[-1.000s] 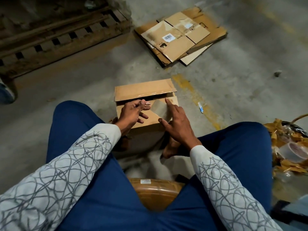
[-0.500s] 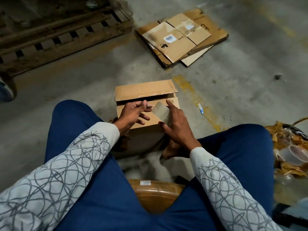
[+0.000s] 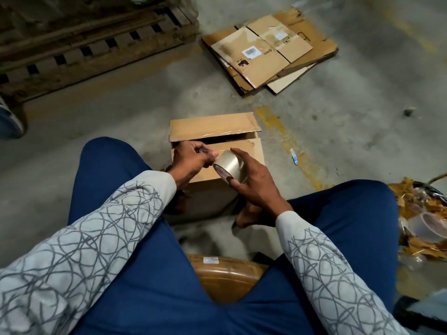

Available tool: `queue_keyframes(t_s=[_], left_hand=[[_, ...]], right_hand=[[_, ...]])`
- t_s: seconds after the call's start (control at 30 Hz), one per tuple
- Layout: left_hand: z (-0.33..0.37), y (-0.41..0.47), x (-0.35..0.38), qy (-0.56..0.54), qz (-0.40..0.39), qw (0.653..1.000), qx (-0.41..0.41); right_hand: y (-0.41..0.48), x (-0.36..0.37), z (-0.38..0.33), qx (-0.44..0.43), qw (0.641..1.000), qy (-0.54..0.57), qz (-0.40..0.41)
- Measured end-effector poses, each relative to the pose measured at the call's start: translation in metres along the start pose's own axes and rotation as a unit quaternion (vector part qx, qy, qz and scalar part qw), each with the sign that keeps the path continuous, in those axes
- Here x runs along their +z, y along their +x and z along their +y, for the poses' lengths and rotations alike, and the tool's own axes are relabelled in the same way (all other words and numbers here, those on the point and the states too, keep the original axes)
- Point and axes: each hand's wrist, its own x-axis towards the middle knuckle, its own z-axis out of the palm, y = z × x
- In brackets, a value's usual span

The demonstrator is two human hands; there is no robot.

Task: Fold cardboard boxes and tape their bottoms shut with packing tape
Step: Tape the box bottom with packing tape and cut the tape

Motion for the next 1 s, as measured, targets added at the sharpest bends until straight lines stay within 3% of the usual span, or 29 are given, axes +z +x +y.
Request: queue_keyframes(t_s=[0.17,0.33,0.43,0.63,0.77,1.0], left_hand=[[-0.002,0.001,-0.001,0.035,-0.002,0.999,-0.01],[0.001,-0.001,-0.007,0.143,-0.097,0.984,0.035],[-0.003,-0.003,-0.005,0.192,-0.113,0.973,0.057],[0.002,-0.003,-0.008,0.081,-0.092,0.992,-0.022],[0.005,-0.005,-0.01,0.024,-0.101,0.994,-0.046],[0.007,-0.007,-0.011,-0.059,-0.075,0.991,-0.093]], right_hand=[[-0.004,0.008,0.003,0.018,0.999,0.008,-0.032],[-0.005,0.009,0.008,0.049,0.997,-0.019,-0.064],[-0.007,0.008,0.01,0.051,0.994,-0.04,-0.094],[-0.005,0.011,0.007,0.06,0.996,-0.009,-0.071],[-0.007,0.013,0.002,0.069,0.994,0.076,-0.022],[-0.006,0.005,-0.008,0.03,0.992,0.103,0.068]])
